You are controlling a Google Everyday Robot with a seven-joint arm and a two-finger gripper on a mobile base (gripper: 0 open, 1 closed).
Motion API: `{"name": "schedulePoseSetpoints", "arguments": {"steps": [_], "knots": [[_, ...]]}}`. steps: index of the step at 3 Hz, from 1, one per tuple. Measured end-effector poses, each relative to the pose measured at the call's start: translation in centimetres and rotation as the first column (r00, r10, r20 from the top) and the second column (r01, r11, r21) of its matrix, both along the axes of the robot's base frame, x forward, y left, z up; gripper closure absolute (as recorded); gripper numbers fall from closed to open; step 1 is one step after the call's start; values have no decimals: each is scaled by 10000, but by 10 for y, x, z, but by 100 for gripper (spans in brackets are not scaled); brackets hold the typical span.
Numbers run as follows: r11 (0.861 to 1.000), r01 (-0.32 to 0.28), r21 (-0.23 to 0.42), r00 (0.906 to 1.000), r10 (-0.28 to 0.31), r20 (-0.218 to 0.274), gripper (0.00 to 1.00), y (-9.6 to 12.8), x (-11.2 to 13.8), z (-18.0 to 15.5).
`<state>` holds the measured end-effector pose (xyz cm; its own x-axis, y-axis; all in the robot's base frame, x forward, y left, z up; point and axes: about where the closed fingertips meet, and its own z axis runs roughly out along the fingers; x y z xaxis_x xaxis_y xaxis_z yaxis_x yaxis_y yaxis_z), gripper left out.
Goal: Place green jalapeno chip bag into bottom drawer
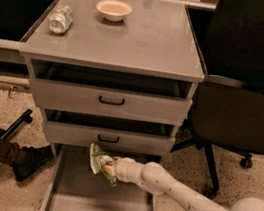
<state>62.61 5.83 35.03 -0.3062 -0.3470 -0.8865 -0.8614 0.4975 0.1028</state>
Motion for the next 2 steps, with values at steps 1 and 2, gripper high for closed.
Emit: {"name": "schedulePoseSetpoints", "arguments": {"steps": [1,2], "knots": [[9985,-228,-496,9984,202,-533,100,6,3,-37],[9862,-100,-1652,9893,-143,-1452,100,-5,12,-125]]}}
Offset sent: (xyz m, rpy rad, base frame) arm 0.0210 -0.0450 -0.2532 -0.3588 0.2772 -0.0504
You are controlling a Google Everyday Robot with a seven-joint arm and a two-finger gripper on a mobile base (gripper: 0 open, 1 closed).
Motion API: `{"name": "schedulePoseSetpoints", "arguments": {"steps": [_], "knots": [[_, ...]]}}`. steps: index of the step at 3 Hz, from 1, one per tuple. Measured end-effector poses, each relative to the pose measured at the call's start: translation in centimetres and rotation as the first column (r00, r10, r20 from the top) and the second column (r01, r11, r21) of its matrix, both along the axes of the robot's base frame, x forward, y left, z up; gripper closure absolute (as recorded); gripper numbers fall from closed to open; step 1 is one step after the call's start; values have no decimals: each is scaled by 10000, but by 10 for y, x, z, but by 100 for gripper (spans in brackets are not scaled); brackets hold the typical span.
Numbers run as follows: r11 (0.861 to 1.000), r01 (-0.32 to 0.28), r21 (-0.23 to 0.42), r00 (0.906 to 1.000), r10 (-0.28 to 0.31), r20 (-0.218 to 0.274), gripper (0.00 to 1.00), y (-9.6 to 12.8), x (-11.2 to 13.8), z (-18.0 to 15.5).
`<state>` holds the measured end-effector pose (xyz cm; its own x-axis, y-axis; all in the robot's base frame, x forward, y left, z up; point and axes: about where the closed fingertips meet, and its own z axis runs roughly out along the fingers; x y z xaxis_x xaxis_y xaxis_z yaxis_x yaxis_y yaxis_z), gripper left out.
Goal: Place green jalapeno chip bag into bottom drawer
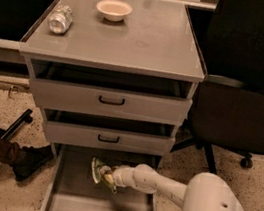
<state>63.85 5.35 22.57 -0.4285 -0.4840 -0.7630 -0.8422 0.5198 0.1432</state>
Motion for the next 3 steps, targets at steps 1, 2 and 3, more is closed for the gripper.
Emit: {"name": "schedulePoseSetpoints", "arguments": {"steps": [1,2,3], "knots": [[9923,517,-1130,9946,-613,-833,100,-26,3,-72],[9792,1111,-1695,9855,-1306,-1084,100,-51,5,-95],[9793,1111,-1695,9855,-1305,-1084,81,-51,5,-93]]}}
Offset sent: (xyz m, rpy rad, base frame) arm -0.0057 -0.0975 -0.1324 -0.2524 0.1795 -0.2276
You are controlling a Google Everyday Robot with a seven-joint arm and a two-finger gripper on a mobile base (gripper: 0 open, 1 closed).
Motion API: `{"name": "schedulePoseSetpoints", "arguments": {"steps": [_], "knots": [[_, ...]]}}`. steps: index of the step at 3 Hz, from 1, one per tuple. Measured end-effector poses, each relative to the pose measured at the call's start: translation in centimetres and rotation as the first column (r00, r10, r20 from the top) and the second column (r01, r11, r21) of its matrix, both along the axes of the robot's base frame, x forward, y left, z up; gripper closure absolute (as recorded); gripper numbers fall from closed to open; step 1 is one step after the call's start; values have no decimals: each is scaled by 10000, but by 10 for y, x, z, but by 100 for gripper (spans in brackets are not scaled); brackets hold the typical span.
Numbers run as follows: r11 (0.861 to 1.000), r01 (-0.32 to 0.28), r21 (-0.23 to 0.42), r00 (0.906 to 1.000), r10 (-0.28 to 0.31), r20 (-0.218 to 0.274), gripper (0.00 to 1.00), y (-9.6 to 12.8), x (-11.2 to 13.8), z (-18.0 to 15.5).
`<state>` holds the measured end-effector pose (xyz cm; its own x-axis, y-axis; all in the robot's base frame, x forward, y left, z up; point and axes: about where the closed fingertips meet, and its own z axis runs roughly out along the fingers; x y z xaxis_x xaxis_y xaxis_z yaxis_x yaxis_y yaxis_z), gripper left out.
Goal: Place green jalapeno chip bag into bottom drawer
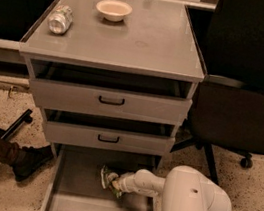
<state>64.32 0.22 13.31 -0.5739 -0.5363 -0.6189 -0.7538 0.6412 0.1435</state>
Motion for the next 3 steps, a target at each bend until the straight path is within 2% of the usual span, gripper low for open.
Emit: {"name": "schedulePoseSetpoints", "arguments": {"steps": [3], "knots": [[10000,-1,0,10000,1,-1,12,0,0,0]]}}
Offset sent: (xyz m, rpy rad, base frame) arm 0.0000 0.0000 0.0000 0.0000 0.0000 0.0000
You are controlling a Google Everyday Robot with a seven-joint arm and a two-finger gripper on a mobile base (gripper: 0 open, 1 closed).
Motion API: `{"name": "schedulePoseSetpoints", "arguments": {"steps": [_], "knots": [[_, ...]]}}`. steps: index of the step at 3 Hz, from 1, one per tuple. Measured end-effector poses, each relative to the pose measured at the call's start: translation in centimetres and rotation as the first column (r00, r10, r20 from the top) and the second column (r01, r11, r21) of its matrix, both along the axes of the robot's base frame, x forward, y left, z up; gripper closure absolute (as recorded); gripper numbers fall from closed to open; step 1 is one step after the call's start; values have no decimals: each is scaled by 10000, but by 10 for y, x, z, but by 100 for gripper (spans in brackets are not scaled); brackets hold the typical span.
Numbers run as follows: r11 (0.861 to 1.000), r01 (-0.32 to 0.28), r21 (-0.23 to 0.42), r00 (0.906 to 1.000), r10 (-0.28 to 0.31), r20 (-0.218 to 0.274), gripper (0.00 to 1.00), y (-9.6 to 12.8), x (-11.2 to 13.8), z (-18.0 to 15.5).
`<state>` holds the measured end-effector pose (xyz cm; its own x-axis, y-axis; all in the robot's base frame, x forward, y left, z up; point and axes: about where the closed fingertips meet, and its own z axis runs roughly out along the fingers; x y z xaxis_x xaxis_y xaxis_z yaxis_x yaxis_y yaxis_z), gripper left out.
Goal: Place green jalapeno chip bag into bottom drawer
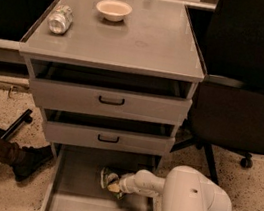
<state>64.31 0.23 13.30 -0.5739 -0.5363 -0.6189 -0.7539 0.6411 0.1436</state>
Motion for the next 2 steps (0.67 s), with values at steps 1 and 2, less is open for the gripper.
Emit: {"name": "schedulePoseSetpoints", "arguments": {"steps": [1,2], "knots": [[10000,-1,0,10000,1,-1,0,0,0,0],[10000,-1,0,10000,1,-1,0,0,0,0]]}}
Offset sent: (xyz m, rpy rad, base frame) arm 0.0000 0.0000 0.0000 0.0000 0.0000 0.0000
